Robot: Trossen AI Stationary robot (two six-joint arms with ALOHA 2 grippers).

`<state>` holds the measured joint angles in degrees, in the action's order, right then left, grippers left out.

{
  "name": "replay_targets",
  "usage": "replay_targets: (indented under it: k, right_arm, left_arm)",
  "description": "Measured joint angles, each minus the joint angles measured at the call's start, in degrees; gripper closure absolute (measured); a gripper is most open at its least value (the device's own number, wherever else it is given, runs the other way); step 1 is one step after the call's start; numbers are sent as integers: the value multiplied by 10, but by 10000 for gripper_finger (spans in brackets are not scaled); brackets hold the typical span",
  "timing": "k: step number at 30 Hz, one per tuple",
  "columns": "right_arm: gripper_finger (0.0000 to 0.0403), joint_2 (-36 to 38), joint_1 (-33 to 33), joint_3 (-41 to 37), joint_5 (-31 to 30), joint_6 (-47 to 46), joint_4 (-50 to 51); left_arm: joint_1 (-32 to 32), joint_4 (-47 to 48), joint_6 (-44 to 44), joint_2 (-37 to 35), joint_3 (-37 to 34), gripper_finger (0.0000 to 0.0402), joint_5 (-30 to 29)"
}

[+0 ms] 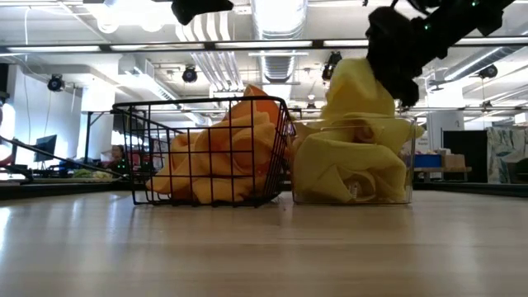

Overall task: Sort microfiber towel by color & place in baskets
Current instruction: Put the yellow microfiber towel into the transparent bin

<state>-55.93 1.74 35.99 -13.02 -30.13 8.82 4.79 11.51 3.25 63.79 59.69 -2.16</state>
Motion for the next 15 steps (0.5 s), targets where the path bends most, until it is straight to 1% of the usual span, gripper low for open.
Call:
replay_targets:
  k: [3,4,6,8,10,13,15]
  right_arm:
    - [191,7,-1,0,4,12,-34]
    - [193,3,-2,0,15,17,-49]
    - [193,-14,-3,1,41,18,-70]
    - [189,-39,-4,7,61,5,-58]
    - [183,-71,-4,27,74,-6,-7]
    - [173,-116,-4,75,82,-22,129]
    - [166,-136,-7,105,81,-26,196]
  left_arm:
    - [-11,-31,-5,-18,-26,212,-38]
    - [-13,-33,-6,-23,-33,212,-45]
    - [-14,-40,-8,-28,-40,212,-49]
    - [-14,-40,-9,-29,-43,212,-49]
    - [-14,-47,-9,-29,-43,212,-50]
    - [-14,-52,-9,-28,-43,212,-50]
    - [-14,-50,-9,-28,-43,212,-50]
